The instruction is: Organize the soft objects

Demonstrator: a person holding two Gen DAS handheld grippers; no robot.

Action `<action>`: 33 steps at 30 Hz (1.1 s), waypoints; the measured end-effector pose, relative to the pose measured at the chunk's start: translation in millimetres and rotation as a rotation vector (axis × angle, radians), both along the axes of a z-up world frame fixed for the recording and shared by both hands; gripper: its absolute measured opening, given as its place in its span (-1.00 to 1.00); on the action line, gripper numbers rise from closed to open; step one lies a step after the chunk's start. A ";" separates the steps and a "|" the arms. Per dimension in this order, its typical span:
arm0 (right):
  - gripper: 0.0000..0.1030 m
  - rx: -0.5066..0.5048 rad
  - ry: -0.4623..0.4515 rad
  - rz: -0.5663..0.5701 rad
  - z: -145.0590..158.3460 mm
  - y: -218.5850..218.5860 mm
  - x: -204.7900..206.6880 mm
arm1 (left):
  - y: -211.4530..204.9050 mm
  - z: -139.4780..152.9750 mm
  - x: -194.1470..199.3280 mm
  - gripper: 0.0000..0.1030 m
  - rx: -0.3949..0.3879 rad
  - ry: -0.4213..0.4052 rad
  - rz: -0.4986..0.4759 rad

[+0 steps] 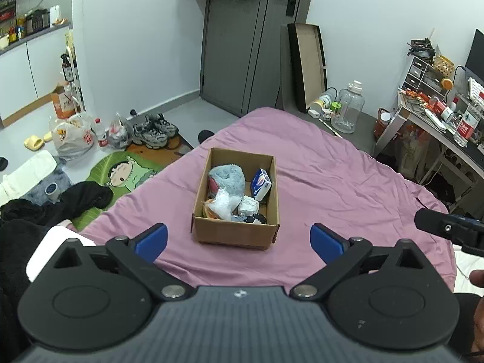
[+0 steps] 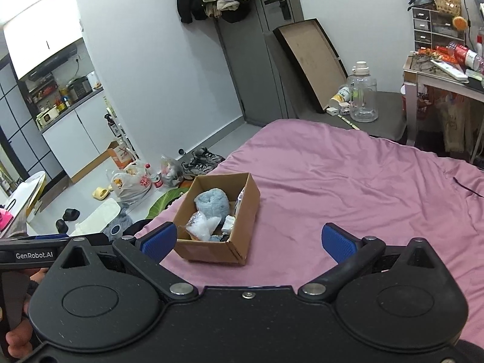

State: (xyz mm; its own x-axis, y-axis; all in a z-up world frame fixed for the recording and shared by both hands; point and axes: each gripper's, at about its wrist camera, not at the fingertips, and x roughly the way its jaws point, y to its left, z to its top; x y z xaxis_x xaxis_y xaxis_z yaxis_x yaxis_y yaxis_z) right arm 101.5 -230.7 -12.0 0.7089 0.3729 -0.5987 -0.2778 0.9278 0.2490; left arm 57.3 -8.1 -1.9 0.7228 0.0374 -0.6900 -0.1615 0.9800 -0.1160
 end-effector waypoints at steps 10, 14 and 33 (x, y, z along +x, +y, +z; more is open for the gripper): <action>1.00 -0.043 -0.020 -0.041 8.3 4.0 -34.3 | 1.0 18.2 -34.4 0.99 0.007 -0.063 -0.019; 1.00 -0.023 -0.046 -0.041 12.5 3.3 -48.3 | 0.1 22.3 -44.8 0.99 0.015 -0.076 -0.034; 1.00 -0.032 -0.069 -0.018 25.0 5.9 -74.1 | 9.9 32.0 -77.0 0.99 0.024 -0.103 -0.052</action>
